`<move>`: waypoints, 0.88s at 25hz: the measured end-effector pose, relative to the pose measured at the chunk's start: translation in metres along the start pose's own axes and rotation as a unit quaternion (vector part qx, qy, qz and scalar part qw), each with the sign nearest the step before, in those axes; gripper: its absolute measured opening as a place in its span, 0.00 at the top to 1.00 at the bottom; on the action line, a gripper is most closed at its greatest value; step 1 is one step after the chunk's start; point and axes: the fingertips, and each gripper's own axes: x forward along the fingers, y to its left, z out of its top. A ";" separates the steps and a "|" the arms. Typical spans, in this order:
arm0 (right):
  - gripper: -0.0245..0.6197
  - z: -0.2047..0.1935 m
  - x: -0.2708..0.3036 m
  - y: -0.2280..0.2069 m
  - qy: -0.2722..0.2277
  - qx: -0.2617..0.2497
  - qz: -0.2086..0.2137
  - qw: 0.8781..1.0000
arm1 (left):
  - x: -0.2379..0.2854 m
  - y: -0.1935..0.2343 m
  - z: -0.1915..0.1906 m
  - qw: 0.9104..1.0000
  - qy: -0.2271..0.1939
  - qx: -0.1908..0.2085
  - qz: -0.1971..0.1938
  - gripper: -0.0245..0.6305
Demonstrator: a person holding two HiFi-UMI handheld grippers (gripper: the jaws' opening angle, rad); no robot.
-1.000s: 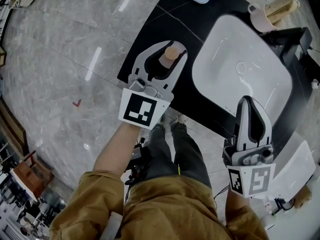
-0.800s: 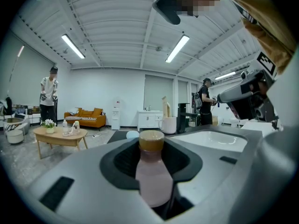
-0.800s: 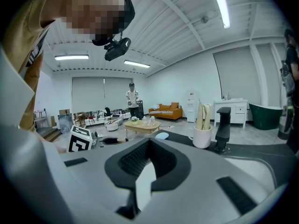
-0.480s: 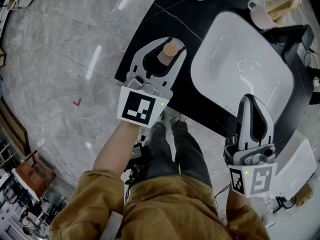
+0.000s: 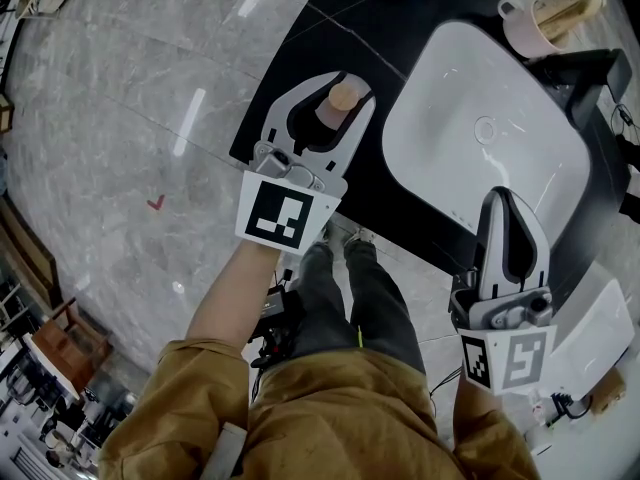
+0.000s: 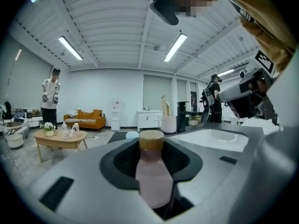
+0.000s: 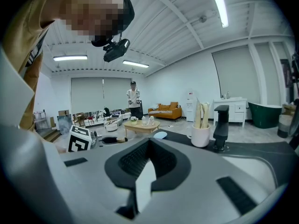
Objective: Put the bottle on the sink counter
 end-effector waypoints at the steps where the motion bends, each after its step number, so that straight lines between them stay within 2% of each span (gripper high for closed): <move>1: 0.96 0.000 0.000 0.000 0.000 0.000 0.000 1.000 | 0.000 0.000 0.000 1.000 0.000 0.001 0.000 0.76; 22: 0.96 -0.002 0.000 0.005 0.002 0.003 0.002 1.000 | 0.002 0.004 0.002 1.000 -0.009 0.005 0.005 0.76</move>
